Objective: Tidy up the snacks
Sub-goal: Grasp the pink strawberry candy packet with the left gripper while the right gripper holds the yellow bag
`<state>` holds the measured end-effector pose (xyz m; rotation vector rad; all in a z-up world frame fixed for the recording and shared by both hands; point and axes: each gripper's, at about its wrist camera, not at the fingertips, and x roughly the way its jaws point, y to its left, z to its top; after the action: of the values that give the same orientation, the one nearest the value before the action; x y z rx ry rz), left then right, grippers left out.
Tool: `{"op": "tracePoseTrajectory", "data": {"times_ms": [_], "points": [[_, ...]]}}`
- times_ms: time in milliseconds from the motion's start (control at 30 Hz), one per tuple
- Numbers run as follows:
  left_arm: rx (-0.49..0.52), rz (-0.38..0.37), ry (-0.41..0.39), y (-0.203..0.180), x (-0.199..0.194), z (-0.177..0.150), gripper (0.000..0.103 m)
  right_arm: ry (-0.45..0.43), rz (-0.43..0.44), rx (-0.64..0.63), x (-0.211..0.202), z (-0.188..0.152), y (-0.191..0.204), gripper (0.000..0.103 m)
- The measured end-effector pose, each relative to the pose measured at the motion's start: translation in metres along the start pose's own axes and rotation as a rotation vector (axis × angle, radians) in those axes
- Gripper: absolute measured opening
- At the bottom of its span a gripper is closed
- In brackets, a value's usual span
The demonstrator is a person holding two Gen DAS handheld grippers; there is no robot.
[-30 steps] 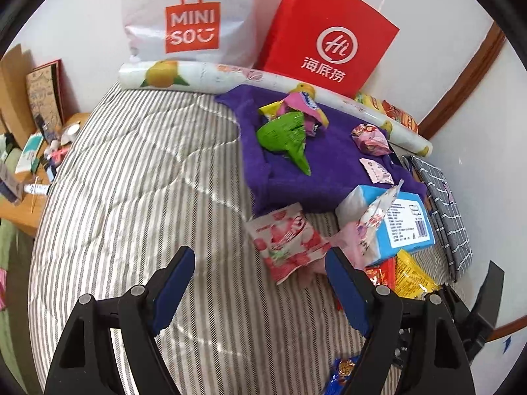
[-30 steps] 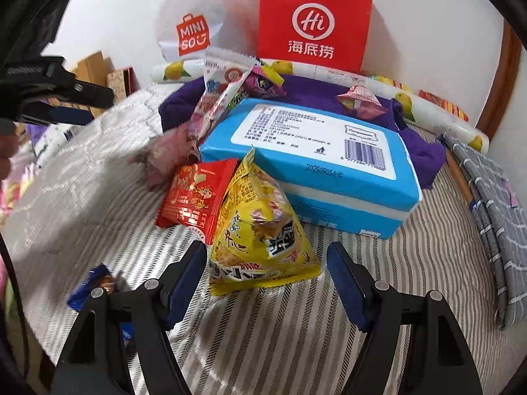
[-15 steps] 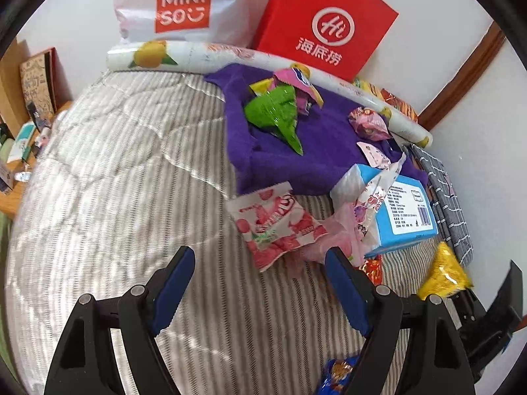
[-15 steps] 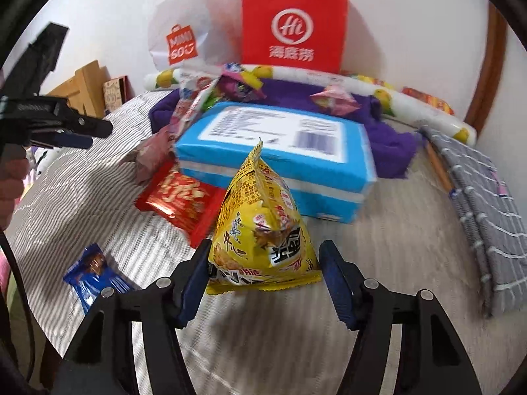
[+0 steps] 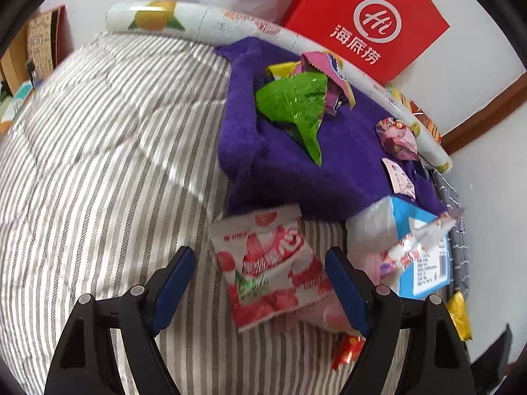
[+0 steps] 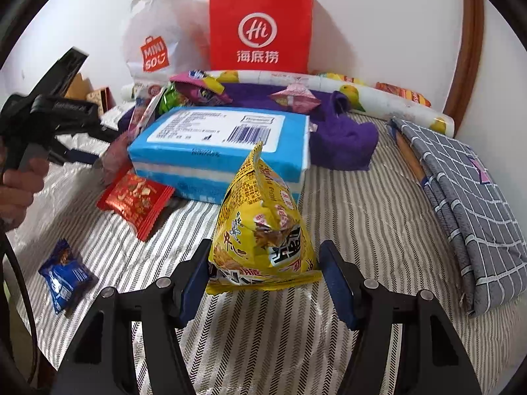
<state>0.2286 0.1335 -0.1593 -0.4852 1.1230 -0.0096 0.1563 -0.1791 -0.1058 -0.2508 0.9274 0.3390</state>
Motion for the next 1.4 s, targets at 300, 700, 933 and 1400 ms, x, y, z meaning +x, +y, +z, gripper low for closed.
{"op": "tracePoseTrajectory", "data": {"times_ms": [300,700,933,1400], "points": [[0.094,0.05,-0.027,-0.003,-0.007,-0.011,0.059,0.03,0.002,0.035,0.007,0.003,-0.005,0.064],[0.221,0.161,-0.07,-0.008,-0.009,-0.024,0.062,0.049,0.005,0.042,0.012,0.003,-0.007,0.064],[0.243,0.196,-0.171,-0.009,-0.009,-0.029,0.061,0.055,0.011,0.056,0.013,0.002,-0.009,0.064],[0.276,0.24,-0.2,-0.014,-0.008,-0.035,0.06,0.073,-0.001,0.059,0.022,0.008,-0.014,0.064]]}}
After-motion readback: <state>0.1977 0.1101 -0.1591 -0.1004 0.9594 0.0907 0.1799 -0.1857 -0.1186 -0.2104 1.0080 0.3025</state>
